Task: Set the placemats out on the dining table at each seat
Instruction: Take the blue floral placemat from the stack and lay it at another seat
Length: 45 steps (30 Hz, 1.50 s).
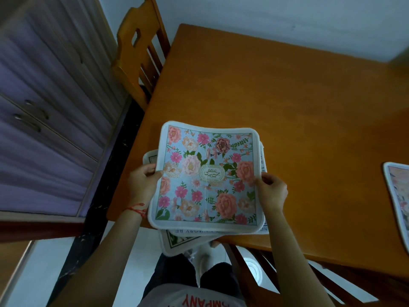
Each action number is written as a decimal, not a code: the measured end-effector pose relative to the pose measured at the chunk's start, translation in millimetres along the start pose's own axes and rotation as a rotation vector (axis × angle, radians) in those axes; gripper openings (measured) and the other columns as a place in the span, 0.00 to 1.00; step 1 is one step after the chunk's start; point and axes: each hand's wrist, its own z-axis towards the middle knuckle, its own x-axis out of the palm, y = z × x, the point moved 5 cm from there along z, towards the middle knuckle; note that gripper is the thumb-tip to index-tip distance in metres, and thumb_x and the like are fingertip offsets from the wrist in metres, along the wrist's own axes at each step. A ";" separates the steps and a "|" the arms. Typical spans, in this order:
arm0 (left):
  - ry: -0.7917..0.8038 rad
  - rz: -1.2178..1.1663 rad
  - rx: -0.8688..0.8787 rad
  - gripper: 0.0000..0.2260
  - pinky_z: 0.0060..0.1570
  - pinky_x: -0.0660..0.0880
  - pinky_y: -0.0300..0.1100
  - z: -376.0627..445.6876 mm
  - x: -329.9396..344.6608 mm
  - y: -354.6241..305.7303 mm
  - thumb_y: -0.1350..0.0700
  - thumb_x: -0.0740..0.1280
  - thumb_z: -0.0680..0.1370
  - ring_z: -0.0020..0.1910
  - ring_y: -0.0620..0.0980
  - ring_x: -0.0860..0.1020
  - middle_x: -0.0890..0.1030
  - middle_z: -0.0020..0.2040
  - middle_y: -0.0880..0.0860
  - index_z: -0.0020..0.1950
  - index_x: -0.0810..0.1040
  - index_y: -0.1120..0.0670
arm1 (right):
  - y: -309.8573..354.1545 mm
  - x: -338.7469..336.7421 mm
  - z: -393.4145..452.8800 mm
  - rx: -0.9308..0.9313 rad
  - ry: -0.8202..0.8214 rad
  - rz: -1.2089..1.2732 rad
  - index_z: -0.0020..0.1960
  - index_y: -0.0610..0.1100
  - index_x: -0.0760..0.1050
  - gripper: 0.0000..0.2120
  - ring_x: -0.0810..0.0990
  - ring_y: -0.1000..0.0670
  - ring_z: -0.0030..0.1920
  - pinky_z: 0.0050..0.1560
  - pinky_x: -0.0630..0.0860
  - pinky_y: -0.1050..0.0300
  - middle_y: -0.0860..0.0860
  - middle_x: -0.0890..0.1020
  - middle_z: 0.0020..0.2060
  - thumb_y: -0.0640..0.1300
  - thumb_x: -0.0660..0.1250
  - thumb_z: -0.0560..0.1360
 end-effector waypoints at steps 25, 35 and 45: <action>-0.215 -0.142 0.065 0.13 0.28 0.73 0.24 -108.4 -95.5 27.8 0.66 0.67 0.73 0.25 0.31 0.75 0.80 0.47 0.53 0.57 0.78 0.61 | 28.7 -25.9 -110.5 -0.218 0.150 -0.009 0.49 0.39 0.79 0.07 0.78 0.49 0.38 0.30 0.70 0.65 0.50 0.79 0.37 0.39 0.66 0.72; -0.092 -0.153 0.131 0.13 0.28 0.73 0.25 -111.0 -156.1 63.4 0.67 0.67 0.73 0.25 0.31 0.76 0.80 0.43 0.52 0.56 0.78 0.61 | 16.6 -5.4 -197.2 -0.182 0.024 0.010 0.48 0.40 0.81 0.07 0.80 0.50 0.37 0.31 0.73 0.65 0.50 0.80 0.36 0.39 0.66 0.71; 0.090 -0.042 0.095 0.10 0.49 0.79 0.52 -144.8 -206.5 125.8 0.65 0.67 0.73 0.39 0.55 0.80 0.83 0.44 0.59 0.53 0.80 0.59 | -45.2 16.5 -308.1 -0.030 -0.076 0.015 0.51 0.39 0.79 0.10 0.78 0.49 0.40 0.38 0.74 0.61 0.46 0.83 0.43 0.40 0.67 0.71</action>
